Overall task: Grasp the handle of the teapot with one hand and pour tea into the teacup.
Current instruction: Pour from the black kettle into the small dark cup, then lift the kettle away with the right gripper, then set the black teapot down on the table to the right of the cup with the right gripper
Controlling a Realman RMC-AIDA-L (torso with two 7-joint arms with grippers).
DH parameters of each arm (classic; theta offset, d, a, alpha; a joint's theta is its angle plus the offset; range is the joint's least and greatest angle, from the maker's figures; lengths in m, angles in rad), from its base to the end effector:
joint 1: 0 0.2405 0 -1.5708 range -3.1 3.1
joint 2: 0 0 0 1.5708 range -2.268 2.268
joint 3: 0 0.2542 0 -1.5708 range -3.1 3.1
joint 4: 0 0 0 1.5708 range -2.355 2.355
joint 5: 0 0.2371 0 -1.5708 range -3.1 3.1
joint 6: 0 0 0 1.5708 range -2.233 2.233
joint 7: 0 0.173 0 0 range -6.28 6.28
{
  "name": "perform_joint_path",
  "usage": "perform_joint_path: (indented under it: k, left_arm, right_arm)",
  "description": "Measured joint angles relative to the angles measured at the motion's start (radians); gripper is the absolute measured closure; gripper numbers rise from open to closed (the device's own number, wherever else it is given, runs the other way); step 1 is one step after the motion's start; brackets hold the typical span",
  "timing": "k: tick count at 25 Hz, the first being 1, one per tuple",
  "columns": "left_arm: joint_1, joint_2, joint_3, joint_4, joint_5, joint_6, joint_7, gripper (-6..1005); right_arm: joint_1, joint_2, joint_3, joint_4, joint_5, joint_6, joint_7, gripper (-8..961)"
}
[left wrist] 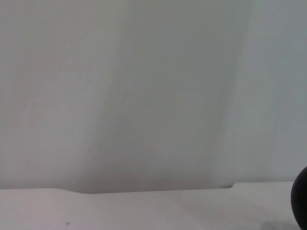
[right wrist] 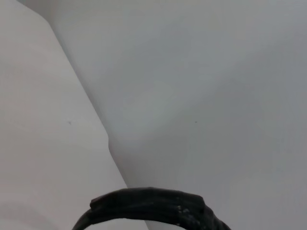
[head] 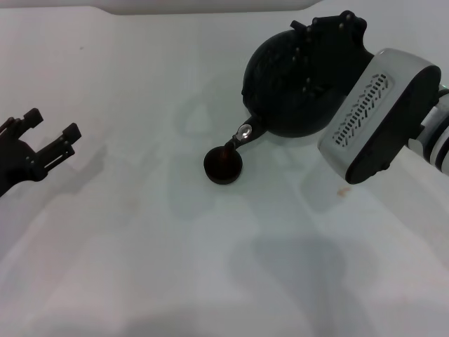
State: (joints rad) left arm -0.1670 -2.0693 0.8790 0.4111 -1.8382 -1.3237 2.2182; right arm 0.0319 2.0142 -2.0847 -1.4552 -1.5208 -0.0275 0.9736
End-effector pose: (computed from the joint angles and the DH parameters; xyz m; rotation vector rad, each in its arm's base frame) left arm -0.3771 0.2872 -0.0191 -2.0704 -0.7643 -0.7951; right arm 0.1731 0.3581 -0.0734 -2.0898 -0.2764 0.0440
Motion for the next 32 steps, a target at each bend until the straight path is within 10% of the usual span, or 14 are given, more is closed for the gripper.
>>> perform_joint_path:
  k: [20,32]
  left_arm:
    - [0.000,0.000,0.000,-0.002,0.001,0.000,0.000,152]
    - [-0.003,0.000,0.003,-0.002,0.002,0.012,0.000,152]
  right_arm:
    - [-0.001,0.000,0.035,0.007,0.041,-0.028,0.034,845]
    - [-0.064,-0.008,0.343,0.066,0.345,-0.502,0.084,845]
